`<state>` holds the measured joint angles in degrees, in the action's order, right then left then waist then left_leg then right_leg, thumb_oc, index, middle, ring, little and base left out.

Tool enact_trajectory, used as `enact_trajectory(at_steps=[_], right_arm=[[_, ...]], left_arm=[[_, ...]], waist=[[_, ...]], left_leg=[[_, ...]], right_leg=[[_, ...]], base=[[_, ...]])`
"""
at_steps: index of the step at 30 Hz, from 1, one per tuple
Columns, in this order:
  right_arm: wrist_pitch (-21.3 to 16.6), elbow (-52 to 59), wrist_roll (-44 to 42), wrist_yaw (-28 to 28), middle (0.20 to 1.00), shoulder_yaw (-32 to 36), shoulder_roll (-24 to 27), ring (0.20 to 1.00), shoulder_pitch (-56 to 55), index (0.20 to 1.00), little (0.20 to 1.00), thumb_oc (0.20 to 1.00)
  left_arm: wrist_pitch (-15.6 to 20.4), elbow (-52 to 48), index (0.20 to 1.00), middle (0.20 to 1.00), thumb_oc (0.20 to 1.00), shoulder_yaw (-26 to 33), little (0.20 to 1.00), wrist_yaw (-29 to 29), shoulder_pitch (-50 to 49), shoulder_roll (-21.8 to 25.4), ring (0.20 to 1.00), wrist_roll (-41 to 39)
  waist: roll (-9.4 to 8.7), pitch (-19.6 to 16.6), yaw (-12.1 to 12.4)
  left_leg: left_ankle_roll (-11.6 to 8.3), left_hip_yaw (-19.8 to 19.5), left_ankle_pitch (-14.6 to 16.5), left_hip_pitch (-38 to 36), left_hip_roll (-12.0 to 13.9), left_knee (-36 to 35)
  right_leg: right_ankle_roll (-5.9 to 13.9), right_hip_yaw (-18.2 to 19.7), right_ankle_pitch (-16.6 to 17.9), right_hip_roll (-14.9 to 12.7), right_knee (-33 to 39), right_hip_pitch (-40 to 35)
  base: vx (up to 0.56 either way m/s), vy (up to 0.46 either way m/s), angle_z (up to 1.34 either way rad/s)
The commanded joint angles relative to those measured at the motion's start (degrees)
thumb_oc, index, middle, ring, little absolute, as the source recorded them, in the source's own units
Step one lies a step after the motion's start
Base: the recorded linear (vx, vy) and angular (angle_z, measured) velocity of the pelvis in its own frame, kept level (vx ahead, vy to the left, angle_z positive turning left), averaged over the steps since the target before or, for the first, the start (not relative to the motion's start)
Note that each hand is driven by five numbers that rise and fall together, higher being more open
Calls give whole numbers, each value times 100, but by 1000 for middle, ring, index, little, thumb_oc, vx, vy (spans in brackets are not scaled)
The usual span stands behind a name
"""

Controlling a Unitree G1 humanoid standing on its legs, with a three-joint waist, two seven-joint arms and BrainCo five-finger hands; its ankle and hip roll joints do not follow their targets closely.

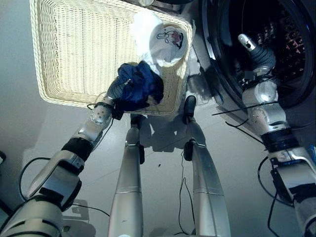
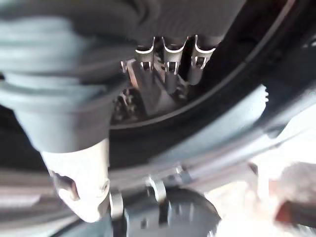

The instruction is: Put the clothes into the washing machine.

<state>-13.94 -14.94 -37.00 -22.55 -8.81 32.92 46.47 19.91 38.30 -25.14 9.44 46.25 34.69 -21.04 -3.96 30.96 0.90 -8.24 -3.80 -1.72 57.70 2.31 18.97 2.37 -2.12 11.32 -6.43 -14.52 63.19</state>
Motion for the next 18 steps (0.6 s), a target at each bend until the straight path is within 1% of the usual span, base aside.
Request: enact_trajectory(at_steps=[1, 3, 5, 9, 14, 15, 18], right_arm=[[6, 760, 391, 251, 1000, 85, 114, 1000, -124, 1000, 1000, 1000], [90, 1025, 459, 379, 1000, 63, -84, 1000, -330, 1000, 1000, 1000], [97, 1130, 417, 465, 1000, 19, -203, 1000, -429, 1000, 1000, 1000], [172, 1371, 307, 706, 1000, -140, -486, 1000, -628, 1000, 1000, 1000], [182, 1479, 15, 950, 1000, -283, -727, 1000, -766, 1000, 1000, 1000], [266, 1545, 17, 1128, 1000, -395, -811, 1000, -782, 1000, 1000, 1000], [288, 1675, 202, 1289, 1000, -541, -900, 1000, -841, 1000, 1000, 1000]], left_arm=[[900, -563, 200, 200, 200, 427, 200, 349, 42, -262, 200, -176], [1083, -875, 200, 200, 200, 609, 200, 452, -72, -394, 200, -119], [1257, -1024, 200, 200, 200, 672, 200, 563, -121, -473, 200, 7], [1442, -1463, 200, 200, 200, 751, 200, 838, -213, -675, 200, 278], [1487, -1821, 200, 200, 200, 775, 200, 1097, -215, -756, 200, 698], [1465, -2002, 200, 200, 200, 746, 200, 1225, -213, -787, 200, 897], [1402, -2225, 200, 200, 200, 710, 200, 1249, -223, -800, 200, 1008]], waist=[[443, -116, -99], [438, -116, -97], [430, -116, -99], [442, -116, -102], [467, -116, -77], [467, -116, -68], [472, -116, -57]], left_leg=[[523, 197, -361, -183, -557, -575], [531, 181, -364, -183, -570, -576], [535, 177, -367, -163, -570, -561], [547, 197, -391, -160, -572, -579], [562, 169, -407, -155, -600, -576], [564, 158, -419, -142, -609, -561], [573, 153, -437, -139, -617, -572]], right_leg=[[481, -662, -557, 482, -480, -290], [472, -665, -573, 490, -517, -280], [462, -667, -577, 495, -548, -255], [446, -672, -583, 497, -553, -248], [435, -688, -590, 482, -584, -234], [428, -702, -585, 476, -590, -231], [425, -714, -572, 468, -592, -219]], base=[[0, 0, 0], [0, 0, 0], [0, 0, 0], [0, 0, 0], [0, 0, 0], [0, 0, 0], [0, 0, 0]])
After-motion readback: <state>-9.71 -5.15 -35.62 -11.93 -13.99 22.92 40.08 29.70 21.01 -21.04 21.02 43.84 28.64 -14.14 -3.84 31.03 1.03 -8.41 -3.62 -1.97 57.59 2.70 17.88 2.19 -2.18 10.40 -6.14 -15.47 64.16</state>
